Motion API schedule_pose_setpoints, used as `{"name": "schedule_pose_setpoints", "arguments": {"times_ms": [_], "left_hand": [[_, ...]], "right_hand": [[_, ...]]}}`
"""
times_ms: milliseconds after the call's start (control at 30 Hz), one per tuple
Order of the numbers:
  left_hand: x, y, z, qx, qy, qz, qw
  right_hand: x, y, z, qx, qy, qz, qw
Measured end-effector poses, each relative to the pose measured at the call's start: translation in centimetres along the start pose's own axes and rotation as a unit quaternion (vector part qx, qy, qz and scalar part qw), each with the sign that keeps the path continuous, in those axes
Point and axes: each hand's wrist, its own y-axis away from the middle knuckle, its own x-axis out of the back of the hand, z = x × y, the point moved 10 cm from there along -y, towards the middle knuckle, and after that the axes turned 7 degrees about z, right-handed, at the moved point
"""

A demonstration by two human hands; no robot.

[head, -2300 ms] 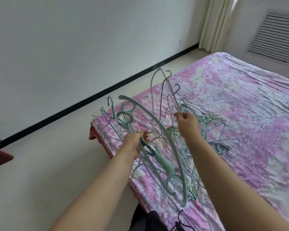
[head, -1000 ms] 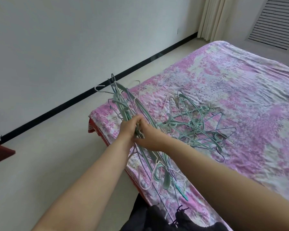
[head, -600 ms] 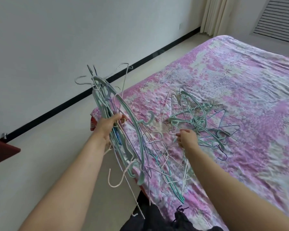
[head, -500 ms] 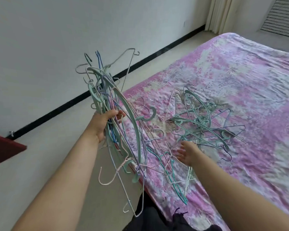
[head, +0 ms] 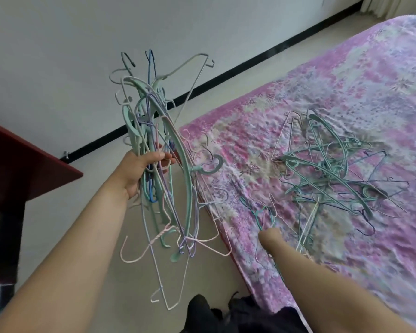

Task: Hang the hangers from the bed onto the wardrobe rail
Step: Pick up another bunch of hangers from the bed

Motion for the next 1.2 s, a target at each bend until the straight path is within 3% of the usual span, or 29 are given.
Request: {"name": "schedule_pose_setpoints", "arguments": {"times_ms": [33,167,233,300,433,500,667,767,1000,1200], "left_hand": [[0.4,0.3,-0.6,0.001,-0.007,0.001,1.0],[1.9,1.2,-2.9,0.004,-0.018,0.013,1.0],[2.6,1.7,-3.9,0.014,0.005,0.021,1.0],[3.3,2.4,-4.8,0.021,0.022,0.025,0.999],[6.3,4.2,-6.6,0.024,0.045,0.04,0.998],[8.3,5.4,-7.6,0.03,0.062,0.048,0.996],[14.8,10.0,-10.6,0.033,0.076,0.08,0.993],[19.7,12.9,-12.7,0.037,0.09,0.117,0.988],[30.7,21.5,-18.4,0.049,0.221,0.205,0.952],[37.3,30.7,-22.5,0.06,0.328,0.287,0.898]], "right_hand": [[1.0,0.1,-0.4,0.021,0.063,0.032,0.997],[5.1,0.6,-2.8,0.039,0.027,0.155,0.987],[6.4,1.3,-3.0,0.0,-0.189,0.207,0.96],[8.0,1.7,-3.0,-0.038,-0.239,0.239,0.94],[8.1,1.5,-5.3,-0.029,-0.065,0.207,0.976],[6.9,2.9,-7.5,0.041,-0.043,0.214,0.975],[-7.3,9.5,-11.1,0.184,-0.001,-0.001,0.983],[-15.1,15.3,-11.4,0.276,0.073,-0.068,0.956],[-24.4,28.3,-11.9,0.461,0.108,-0.024,0.88],[-30.3,36.7,-13.1,0.535,0.173,0.033,0.827]]}}
